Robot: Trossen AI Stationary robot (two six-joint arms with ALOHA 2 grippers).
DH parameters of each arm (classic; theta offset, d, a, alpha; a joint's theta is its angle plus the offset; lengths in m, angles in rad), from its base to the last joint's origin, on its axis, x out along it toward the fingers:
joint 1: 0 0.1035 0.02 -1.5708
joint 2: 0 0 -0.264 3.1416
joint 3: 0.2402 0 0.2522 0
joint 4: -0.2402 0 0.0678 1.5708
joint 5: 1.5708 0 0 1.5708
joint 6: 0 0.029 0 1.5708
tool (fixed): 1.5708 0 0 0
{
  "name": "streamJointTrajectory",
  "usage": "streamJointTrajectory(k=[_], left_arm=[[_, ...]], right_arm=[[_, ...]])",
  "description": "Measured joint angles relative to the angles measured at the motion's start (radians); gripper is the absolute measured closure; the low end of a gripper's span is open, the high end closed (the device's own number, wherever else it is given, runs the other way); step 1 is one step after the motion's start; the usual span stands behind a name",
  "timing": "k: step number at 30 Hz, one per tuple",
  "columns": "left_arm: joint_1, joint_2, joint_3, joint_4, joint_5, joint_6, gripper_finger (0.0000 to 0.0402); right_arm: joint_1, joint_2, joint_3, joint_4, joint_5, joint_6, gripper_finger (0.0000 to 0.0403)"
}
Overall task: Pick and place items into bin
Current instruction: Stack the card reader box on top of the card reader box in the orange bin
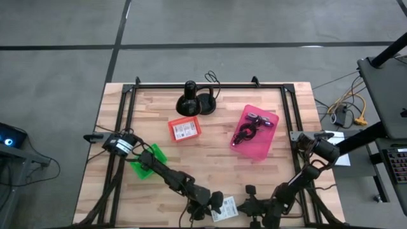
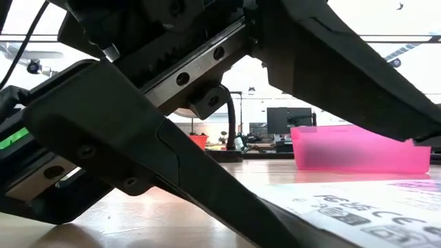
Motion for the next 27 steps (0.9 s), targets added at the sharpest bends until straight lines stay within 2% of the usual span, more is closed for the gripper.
streamJointTrajectory(k=[9,14,15,17,21,22,27], left_arm=[[0.0,-0.013,0.005,-0.03,-0.009,0.005,0.0194],[0.0,-0.024,0.004,-0.059,-0.034,0.007,0.0194],[0.002,-0.025,0.004,-0.061,-0.053,0.011,0.0194],[0.014,-0.025,0.004,-0.036,-0.169,0.021,0.0194],[0.043,-0.025,0.004,0.004,-0.453,0.017,0.0195],[0.04,-0.026,0.003,0.004,-0.488,0.012,0.0195],[0.035,-0.026,-0.009,-0.009,-0.497,-0.002,0.0194]], right_arm=[[0.002,0.0,0.0,0.011,-0.02,-0.009,0.0394],[0.002,0.003,-0.001,0.083,-0.053,-0.082,0.0394],[0.003,0.004,-0.001,0.109,-0.077,-0.101,0.0394],[0.006,0.005,0.001,0.159,-0.108,-0.127,0.0394],[-0.013,0.001,0.004,0.198,-0.027,-0.145,0.0395],[-0.014,0.002,0.002,0.188,-0.026,-0.145,0.0395],[-0.014,0.002,0.0,0.166,-0.026,-0.154,0.0395]])
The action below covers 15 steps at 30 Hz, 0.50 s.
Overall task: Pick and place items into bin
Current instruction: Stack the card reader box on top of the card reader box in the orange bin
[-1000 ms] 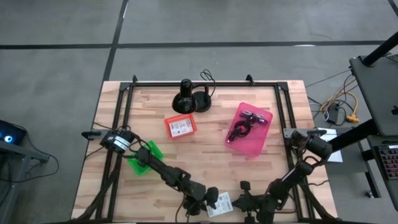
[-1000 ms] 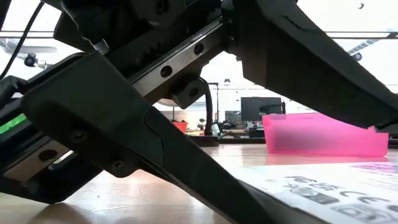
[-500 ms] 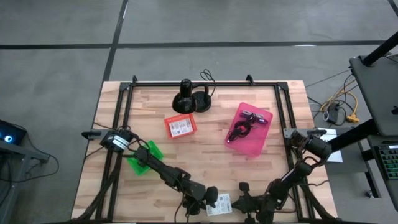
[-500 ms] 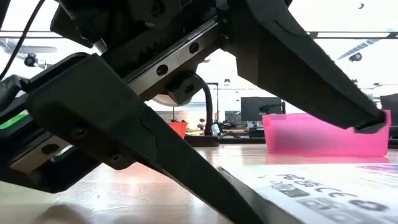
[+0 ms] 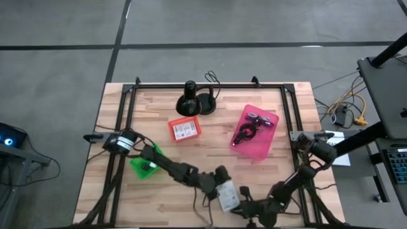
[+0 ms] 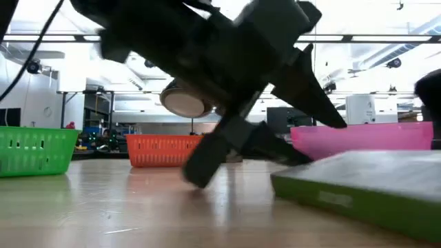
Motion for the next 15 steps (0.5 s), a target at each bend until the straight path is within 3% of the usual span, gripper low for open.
streamJointTrajectory(k=[15], left_arm=[[0.003,0.0,-0.003,-0.005,0.024,-0.007,0.0194]], right_arm=[[-0.006,-0.002,-0.002,-0.004,0.003,-0.022,0.0394]])
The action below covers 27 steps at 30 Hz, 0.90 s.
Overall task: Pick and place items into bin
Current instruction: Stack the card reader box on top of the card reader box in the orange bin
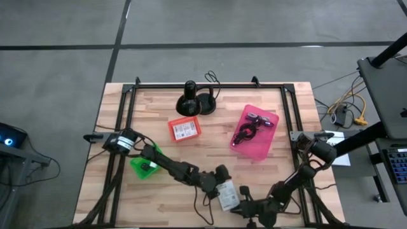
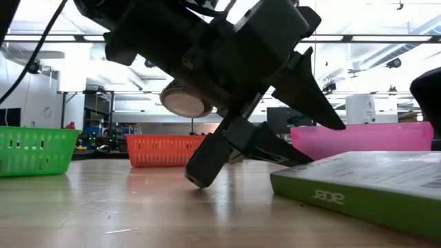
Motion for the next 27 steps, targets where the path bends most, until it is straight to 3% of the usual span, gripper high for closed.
streamJointTrajectory(k=[7,13,27], left_arm=[[0.0,0.0,0.001,-0.01,0.004,-0.058,0.0194],[0.006,-0.002,0.003,-0.023,0.088,-0.15,0.0194],[0.012,-0.003,0.001,-0.044,0.109,-0.186,0.0194]], right_arm=[[0.0,0.0,-0.001,-0.006,-0.002,0.0,0.0394],[0.001,-0.002,-0.001,-0.021,-0.011,-0.005,0.0394],[0.002,-0.003,0.022,-0.056,0.019,-0.152,0.0392]])
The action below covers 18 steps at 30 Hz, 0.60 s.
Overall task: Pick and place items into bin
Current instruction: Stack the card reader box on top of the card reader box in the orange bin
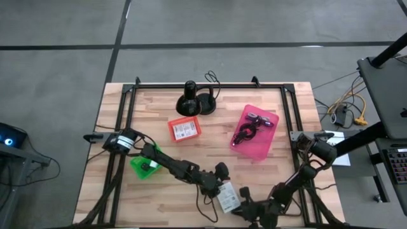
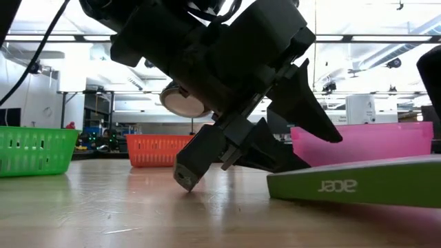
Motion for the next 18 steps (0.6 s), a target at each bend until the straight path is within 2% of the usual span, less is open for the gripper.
streamJointTrajectory(k=[12,18], left_arm=[[0.003,0.0,-0.001,-0.016,0.002,-0.026,0.0194],[0.005,0.0,0.0,-0.018,0.004,-0.028,0.0194]], right_arm=[[0.0,0.0,0.104,-0.214,0.007,-0.085,0.0339],[0.0,0.0,0.133,-0.245,0.007,-0.119,0.0315]])
